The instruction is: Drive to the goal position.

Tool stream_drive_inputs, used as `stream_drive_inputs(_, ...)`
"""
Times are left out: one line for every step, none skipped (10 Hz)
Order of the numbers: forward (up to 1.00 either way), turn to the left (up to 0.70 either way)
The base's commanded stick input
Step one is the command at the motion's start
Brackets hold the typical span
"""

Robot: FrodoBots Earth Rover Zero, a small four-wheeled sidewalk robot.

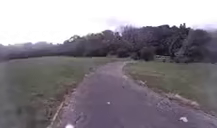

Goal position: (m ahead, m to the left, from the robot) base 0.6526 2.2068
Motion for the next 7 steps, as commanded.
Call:
stream_drive_inputs(0.85, 0.00)
stream_drive_inputs(0.85, 0.00)
stream_drive_inputs(0.85, 0.00)
stream_drive_inputs(0.85, 0.12)
stream_drive_inputs(0.85, 0.30)
stream_drive_inputs(0.85, 0.17)
stream_drive_inputs(0.85, 0.00)
